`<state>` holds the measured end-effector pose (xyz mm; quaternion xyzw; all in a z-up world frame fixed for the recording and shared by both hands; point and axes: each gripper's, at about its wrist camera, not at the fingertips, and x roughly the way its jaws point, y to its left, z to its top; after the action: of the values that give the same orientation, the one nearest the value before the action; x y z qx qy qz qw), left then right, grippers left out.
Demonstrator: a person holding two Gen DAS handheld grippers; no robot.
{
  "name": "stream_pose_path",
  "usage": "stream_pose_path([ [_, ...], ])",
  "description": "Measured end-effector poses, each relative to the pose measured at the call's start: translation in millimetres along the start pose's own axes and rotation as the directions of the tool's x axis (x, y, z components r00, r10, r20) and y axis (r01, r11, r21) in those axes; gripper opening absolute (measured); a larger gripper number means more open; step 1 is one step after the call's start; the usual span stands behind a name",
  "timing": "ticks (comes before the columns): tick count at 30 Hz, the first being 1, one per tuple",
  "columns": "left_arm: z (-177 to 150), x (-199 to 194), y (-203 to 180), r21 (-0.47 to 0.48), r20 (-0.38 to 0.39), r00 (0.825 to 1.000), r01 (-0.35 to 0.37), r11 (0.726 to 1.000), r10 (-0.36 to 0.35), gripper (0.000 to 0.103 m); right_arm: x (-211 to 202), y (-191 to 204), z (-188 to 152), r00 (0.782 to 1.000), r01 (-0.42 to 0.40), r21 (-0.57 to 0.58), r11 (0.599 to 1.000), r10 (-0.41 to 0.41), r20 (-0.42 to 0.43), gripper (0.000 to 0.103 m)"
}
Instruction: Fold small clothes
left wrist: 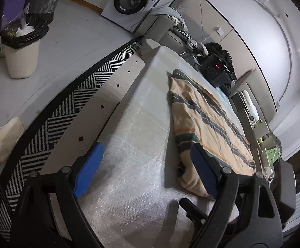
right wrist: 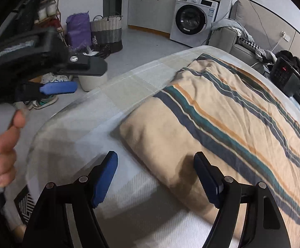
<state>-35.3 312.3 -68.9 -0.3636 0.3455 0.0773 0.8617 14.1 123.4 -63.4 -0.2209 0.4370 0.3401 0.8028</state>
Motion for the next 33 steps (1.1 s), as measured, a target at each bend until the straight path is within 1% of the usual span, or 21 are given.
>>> stream_pose_path([
  [1,0,1,2,-0.008,-0.003,1.0,0.0,1.0,0.0,0.084,5,2,4,1.0,0.011,-0.003,1.0,-0.011,0.005,0.073],
  [2,0,3,3,-0.017,-0.008,1.0,0.001,1.0,-0.001,0.084,7,2,8,0.999,0.031,-0.007,0.999,-0.031,0.019,0.054],
  [3,-1,5,4,-0.024,-0.013,1.0,0.003,1.0,-0.003,0.084,8,3,11,0.998,0.059,-0.017,0.998,-0.058,0.031,0.03],
  [4,-2,6,5,-0.031,-0.021,1.0,0.01,0.999,-0.011,0.084,9,2,14,0.996,0.081,-0.024,0.996,-0.08,0.047,0.023],
  [5,-2,6,4,-0.033,-0.024,1.0,0.012,0.999,-0.013,0.084,7,-4,16,0.994,0.082,0.004,0.997,-0.082,0.066,0.017],
  [6,-2,7,3,-0.034,-0.026,1.0,0.012,0.999,-0.013,0.084,1,-13,16,0.993,0.057,0.065,0.996,-0.063,0.1,0.016],
  [8,-3,10,0,-0.033,-0.03,0.999,0.014,0.999,-0.015,0.084,-12,-38,16,0.985,-0.054,0.213,0.975,0.017,0.174,0.016],
  [10,-2,15,-7,-0.031,-0.042,0.998,0.037,0.999,-0.039,0.084,-21,-58,15,0.972,-0.132,0.297,0.946,0.064,0.227,0.016],
  [12,0,25,-15,-0.037,-0.058,0.996,0.068,0.997,-0.07,0.084,-27,-71,14,0.961,-0.186,0.342,0.921,0.098,0.259,0.016],
  [14,5,40,-21,-0.058,-0.086,0.989,0.116,0.992,-0.121,0.084,-27,-75,13,0.959,-0.193,0.35,0.917,0.101,0.264,0.016],
  [16,13,59,-27,-0.1,-0.118,0.972,0.189,0.977,-0.201,0.084,-27,-75,14,0.96,-0.197,0.345,0.918,0.109,0.259,0.016],
  [19,27,91,-34,-0.149,-0.165,0.95,0.24,0.959,-0.263,0.084,-26,-72,15,0.961,-0.198,0.327,0.924,0.118,0.249,0.016],
  [21,38,113,-45,-0.164,-0.201,0.929,0.28,0.946,-0.31,0.084,-28,-70,11,0.963,-0.191,0.309,0.932,0.118,0.24,0.016],
  [23,48,139,-56,-0.187,-0.255,0.894,0.329,0.926,-0.369,0.084,-26,-69,9,0.963,-0.201,0.309,0.93,0.13,0.236,0.016],
  [25,58,162,-69,-0.188,-0.295,0.875,0.341,0.921,-0.384,0.084,-23,-71,8,0.962,-0.212,0.313,0.926,0.141,0.236,0.016],
  [28,71,191,-87,-0.186,-0.345,0.854,0.345,0.92,-0.39,0.084,-25,-73,10,0.96,-0.204,0.294,0.934,0.132,0.247,0.016],
  [29,76,202,-95,-0.175,-0.365,0.849,0.34,0.924,-0.382,0.084,-26,-72,10,0.96,-0.203,0.289,0.936,0.131,0.249,0.016],
  [33,93,237,-118,-0.135,-0.404,0.848,0.315,0.94,-0.342,0.084,-27,-70,8,0.958,-0.207,0.282,0.937,0.136,0.253,0.016],
])
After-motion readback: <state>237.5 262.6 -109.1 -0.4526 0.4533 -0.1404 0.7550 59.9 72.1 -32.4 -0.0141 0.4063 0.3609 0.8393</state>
